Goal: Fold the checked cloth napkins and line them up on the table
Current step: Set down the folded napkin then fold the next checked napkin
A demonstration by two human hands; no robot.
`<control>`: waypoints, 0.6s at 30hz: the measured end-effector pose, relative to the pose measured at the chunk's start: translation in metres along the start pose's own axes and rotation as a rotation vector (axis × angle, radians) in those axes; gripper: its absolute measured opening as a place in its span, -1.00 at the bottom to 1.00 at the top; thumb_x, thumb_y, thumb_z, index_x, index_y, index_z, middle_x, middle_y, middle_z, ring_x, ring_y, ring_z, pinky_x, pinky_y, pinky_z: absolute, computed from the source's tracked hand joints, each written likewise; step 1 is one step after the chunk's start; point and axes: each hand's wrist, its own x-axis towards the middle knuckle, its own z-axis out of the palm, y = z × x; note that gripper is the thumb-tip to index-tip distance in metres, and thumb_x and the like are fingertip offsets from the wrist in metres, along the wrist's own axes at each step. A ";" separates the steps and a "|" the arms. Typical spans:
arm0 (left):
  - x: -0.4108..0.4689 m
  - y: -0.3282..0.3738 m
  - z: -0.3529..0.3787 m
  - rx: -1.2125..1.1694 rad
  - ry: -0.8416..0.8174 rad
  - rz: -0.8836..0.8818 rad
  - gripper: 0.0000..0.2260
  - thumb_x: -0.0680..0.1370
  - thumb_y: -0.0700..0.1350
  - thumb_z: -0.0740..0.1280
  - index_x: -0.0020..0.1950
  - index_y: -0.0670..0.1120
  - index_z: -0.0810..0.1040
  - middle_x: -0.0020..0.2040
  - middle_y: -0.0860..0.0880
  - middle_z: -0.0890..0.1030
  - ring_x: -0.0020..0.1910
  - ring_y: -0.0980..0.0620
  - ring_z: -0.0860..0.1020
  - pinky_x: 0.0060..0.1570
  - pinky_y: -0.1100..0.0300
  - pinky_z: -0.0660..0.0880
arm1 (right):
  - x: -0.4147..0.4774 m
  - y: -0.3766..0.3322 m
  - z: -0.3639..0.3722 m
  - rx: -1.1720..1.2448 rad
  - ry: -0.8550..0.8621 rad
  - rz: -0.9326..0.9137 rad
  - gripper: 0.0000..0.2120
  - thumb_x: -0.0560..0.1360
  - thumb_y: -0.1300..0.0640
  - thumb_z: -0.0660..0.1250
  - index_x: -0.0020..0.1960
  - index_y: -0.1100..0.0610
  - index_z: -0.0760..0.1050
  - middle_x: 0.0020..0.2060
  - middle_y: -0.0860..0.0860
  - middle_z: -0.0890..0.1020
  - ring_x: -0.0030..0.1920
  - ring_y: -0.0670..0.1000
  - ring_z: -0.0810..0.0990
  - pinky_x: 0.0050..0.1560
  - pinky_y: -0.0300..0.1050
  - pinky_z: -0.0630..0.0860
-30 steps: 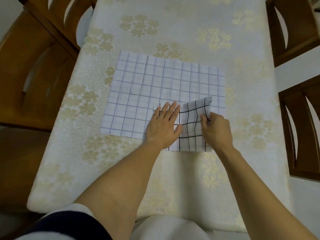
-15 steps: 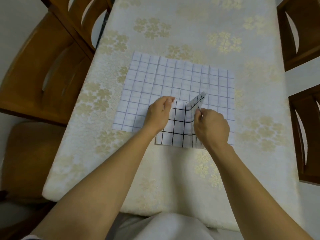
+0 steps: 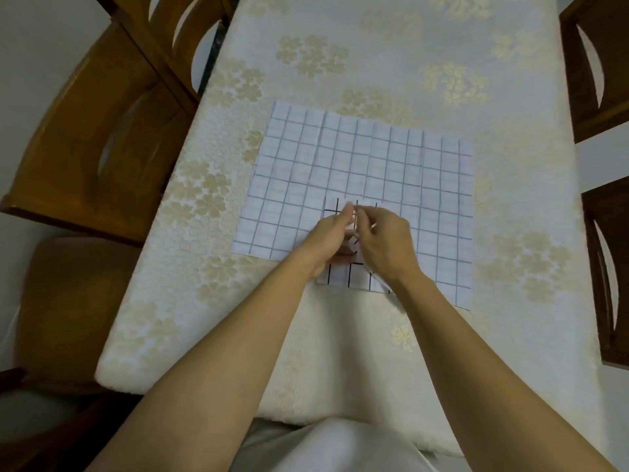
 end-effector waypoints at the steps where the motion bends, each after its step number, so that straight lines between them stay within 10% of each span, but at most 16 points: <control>1: 0.005 -0.005 0.003 0.029 0.060 0.026 -0.56 0.67 0.22 0.20 0.29 -0.10 0.56 0.17 -0.06 0.66 0.07 -0.05 0.66 -0.10 0.22 0.64 | -0.002 0.008 -0.007 0.049 0.081 0.004 -0.71 0.68 0.06 0.18 0.18 0.13 0.64 -0.02 0.01 0.68 -0.10 -0.06 0.59 -0.08 -0.39 0.47; 10: 0.023 -0.007 0.026 0.357 0.115 0.083 -0.57 0.53 -0.11 0.46 0.39 -0.08 0.49 0.29 -0.08 0.60 0.18 -0.07 0.62 0.15 -0.03 0.63 | -0.037 0.099 -0.038 0.036 -0.099 0.236 -0.21 0.46 -0.28 0.42 0.55 0.06 0.29 0.35 0.04 0.47 0.24 0.02 0.55 0.16 -0.11 0.51; 15: 0.017 0.023 0.035 -0.012 0.019 0.009 -0.64 0.62 -0.26 0.35 0.39 -0.10 0.36 0.20 -0.21 0.57 0.01 -0.19 0.69 -0.16 0.01 0.69 | -0.053 0.087 -0.022 -0.103 -0.110 0.112 0.09 0.38 -0.25 0.52 0.65 0.06 -0.05 0.52 0.05 0.28 0.45 0.06 0.35 0.40 0.01 0.36; 18: 0.020 0.041 0.034 -0.111 0.008 -0.006 -0.66 0.64 -0.29 0.29 0.40 -0.16 0.35 0.17 -0.28 0.57 -0.13 -0.16 0.71 -0.16 -0.02 0.69 | -0.053 0.077 -0.018 -0.064 -0.068 0.175 -0.08 0.47 -0.04 0.51 0.64 0.08 0.05 0.51 0.05 0.36 0.42 0.07 0.41 0.34 -0.03 0.41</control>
